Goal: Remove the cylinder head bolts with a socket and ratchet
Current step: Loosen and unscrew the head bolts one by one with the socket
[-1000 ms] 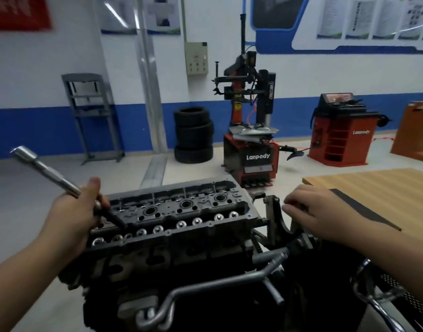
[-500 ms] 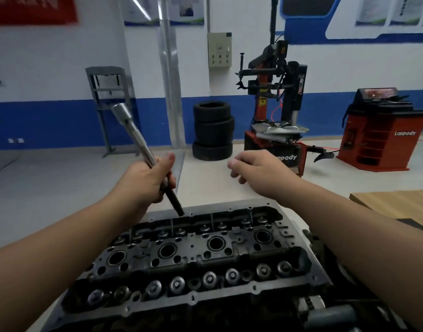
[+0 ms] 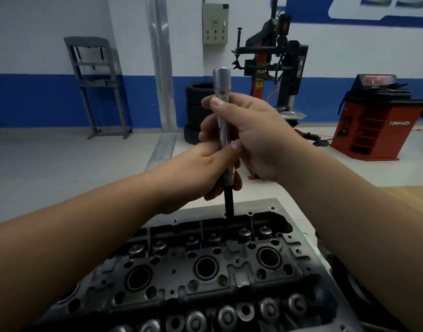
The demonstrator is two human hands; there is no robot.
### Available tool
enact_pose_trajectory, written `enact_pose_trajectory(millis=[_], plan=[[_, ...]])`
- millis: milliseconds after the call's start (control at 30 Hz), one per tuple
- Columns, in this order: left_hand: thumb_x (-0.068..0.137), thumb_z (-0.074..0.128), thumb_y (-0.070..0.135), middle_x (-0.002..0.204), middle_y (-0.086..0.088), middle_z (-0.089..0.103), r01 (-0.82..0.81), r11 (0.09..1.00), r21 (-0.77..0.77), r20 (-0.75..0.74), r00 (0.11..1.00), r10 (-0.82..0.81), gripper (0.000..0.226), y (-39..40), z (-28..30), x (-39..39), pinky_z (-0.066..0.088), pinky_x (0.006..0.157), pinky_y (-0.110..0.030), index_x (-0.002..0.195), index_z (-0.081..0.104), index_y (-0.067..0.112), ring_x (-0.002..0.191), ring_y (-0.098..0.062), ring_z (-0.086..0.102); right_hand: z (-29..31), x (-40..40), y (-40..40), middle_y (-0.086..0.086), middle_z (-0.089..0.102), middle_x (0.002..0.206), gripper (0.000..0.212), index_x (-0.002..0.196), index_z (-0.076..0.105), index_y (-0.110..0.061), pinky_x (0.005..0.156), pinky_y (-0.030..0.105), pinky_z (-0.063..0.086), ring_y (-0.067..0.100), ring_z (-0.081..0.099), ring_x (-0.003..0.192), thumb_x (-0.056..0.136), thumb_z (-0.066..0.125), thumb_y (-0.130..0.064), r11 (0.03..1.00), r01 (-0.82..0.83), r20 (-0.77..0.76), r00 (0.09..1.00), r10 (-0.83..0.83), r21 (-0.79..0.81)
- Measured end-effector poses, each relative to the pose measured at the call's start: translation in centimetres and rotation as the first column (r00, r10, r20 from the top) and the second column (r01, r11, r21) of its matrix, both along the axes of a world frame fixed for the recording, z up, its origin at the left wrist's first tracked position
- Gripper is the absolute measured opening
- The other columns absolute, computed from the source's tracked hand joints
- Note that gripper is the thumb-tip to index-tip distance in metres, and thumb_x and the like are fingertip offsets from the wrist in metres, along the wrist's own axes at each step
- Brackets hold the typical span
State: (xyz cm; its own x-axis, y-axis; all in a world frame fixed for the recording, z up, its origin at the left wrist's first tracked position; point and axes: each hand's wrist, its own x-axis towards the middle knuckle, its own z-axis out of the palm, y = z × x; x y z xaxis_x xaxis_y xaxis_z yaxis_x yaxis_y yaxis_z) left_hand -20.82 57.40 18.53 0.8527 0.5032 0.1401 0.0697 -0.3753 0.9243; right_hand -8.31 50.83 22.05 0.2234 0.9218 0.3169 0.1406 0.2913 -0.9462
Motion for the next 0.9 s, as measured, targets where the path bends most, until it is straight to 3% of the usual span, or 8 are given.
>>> enact_pose_trajectory(millis=[100, 267, 533, 700, 900], plan=[[0.106, 0.046, 0.040, 0.084, -0.002, 0.074, 0.053, 0.998, -0.047, -0.012, 0.998, -0.054, 0.030, 0.2, -0.1, 0.5, 0.046, 0.054, -0.022, 0.103, 0.061, 0.014, 0.058, -0.010, 0.054, 0.4, 0.3, -0.6, 0.001, 0.066, 0.071, 0.015, 0.103, 0.063, -0.006, 0.067, 0.029, 0.058, 0.018, 0.065, 0.068, 0.102, 0.053, -0.018, 0.995, -0.076, -0.124, 0.989, 0.084, 0.063], [0.103, 0.051, 0.025, 0.090, -0.004, 0.076, 0.135, 0.979, -0.150, -0.022, 0.990, -0.140, 0.023, 0.9, -1.0, 0.5, 0.048, 0.058, -0.023, 0.110, 0.064, 0.007, 0.064, -0.013, 0.061, -0.1, 0.8, -0.9, 0.003, 0.055, 0.066, 0.012, 0.106, 0.059, -0.006, 0.059, 0.032, 0.049, 0.017, 0.051, 0.057, 0.102, 0.049, -0.010, 0.991, -0.107, -0.243, 0.962, 0.124, 0.083], [0.107, 0.050, 0.027, 0.102, -0.004, 0.075, 0.251, 0.966, -0.065, -0.054, 0.965, -0.255, 0.020, -0.7, -0.9, 2.9, 0.052, 0.061, -0.022, 0.107, 0.064, 0.013, 0.079, -0.016, 0.072, -0.1, 3.0, -2.8, -0.004, 0.041, 0.059, 0.005, 0.102, 0.052, -0.013, 0.048, 0.026, 0.031, 0.012, 0.033, 0.049, 0.100, 0.047, -0.013, 0.987, -0.069, -0.215, 0.972, 0.100, 0.147], [0.108, 0.049, 0.025, 0.114, -0.014, 0.071, 0.287, 0.957, 0.031, -0.086, 0.955, -0.284, 0.025, -1.4, -1.3, 4.7, 0.051, 0.059, -0.020, 0.115, 0.060, 0.003, 0.081, -0.014, 0.074, -0.6, 4.2, -3.9, -0.004, 0.037, 0.058, 0.005, 0.094, 0.050, -0.015, 0.049, 0.027, 0.025, 0.011, 0.030, 0.047, 0.096, 0.046, -0.012, 0.989, -0.021, -0.193, 0.980, 0.049, 0.145], [0.106, 0.054, 0.026, 0.109, -0.006, 0.075, 0.310, 0.945, 0.104, -0.113, 0.948, -0.299, 0.023, -1.0, -2.5, 5.0, 0.048, 0.060, -0.020, 0.111, 0.065, 0.006, 0.082, -0.009, 0.073, -1.9, 4.3, -4.5, -0.003, 0.036, 0.057, 0.002, 0.088, 0.050, -0.015, 0.046, 0.026, 0.028, 0.012, 0.030, 0.045, 0.088, 0.051, -0.013, 0.988, -0.020, -0.172, 0.984, 0.047, 0.155]])
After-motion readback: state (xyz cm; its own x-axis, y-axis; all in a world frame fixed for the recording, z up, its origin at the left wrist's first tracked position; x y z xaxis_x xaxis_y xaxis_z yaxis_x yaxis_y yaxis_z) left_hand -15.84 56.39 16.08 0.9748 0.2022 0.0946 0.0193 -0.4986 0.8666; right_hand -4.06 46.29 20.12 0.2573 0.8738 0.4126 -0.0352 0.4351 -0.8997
